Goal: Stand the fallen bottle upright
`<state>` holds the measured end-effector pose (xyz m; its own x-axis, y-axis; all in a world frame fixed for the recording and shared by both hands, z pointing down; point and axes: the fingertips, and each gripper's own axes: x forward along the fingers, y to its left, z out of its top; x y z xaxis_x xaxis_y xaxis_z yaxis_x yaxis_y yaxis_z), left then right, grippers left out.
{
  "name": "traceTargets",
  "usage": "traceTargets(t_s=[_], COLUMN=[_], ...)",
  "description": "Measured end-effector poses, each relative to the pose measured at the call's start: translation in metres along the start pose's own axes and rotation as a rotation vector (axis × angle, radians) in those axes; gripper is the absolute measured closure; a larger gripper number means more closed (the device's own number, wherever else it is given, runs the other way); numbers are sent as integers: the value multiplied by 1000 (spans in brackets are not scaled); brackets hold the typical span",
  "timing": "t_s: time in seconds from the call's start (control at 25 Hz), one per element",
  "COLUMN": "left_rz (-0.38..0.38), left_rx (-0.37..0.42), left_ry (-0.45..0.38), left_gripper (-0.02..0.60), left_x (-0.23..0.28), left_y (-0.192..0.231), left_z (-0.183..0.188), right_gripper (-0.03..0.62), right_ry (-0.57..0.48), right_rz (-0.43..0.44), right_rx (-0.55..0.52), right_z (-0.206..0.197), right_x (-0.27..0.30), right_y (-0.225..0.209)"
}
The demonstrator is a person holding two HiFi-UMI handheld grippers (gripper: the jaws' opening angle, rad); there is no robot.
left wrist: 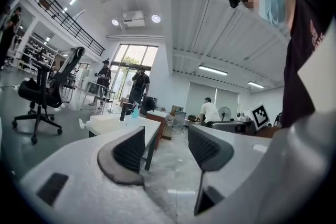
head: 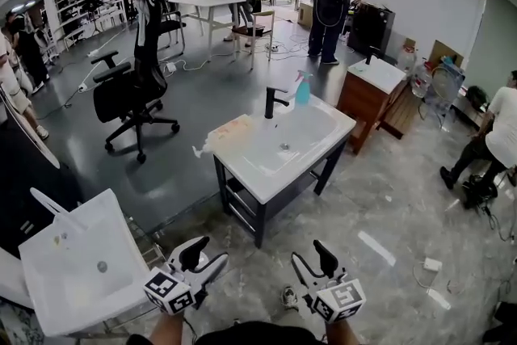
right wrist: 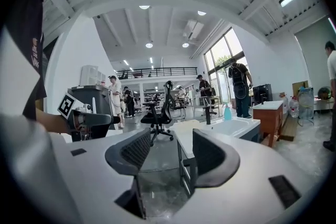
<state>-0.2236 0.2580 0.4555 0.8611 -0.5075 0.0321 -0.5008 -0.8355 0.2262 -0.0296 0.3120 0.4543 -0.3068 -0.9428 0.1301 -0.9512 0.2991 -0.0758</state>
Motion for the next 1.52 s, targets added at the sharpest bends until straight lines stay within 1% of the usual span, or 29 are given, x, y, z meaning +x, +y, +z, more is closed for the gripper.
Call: traceTargets(t_s=[0.12, 0.28, 0.48, 0.56, 0.72, 0.92, 1.04, 1.16, 1.32, 1.52], left_rz=[40, 96, 152, 180, 246, 283, 310, 343, 388, 374], left_rx=[-23, -40, -51, -60, -100, -151, -182, -258, -328, -372], left_ry=[-24, -48, -80, -91, -105, -95, -128, -180, -202, -210], left_gripper=[325, 324, 324, 324, 324, 324, 324, 325, 325, 325], left_x=[32, 80, 132, 147, 169, 188, 194, 198, 205, 229], left_y=[6, 7, 2, 0, -2, 3, 24, 54, 102, 165], left_z=[6, 11, 11, 8, -1, -11, -12, -11, -11, -3], right_gripper=[353, 347, 345, 345, 345, 345, 346, 347, 347, 349], right_ry=[20, 18, 38, 49, 69, 92, 99, 113, 113, 119], right_rz=[32, 77, 157, 191, 254, 285, 298, 293, 301, 285], right_rx=[-5, -7, -10, -8, -7, -11, -7, -3, -9, -19], right_z=[4, 12, 18, 18, 14, 14, 10, 16, 20, 31], right_x=[17, 38, 59, 65, 75, 90, 107, 131, 170, 234], right_y=[-33, -83, -131, -148, -175, -197, -207, -212, -215, -221])
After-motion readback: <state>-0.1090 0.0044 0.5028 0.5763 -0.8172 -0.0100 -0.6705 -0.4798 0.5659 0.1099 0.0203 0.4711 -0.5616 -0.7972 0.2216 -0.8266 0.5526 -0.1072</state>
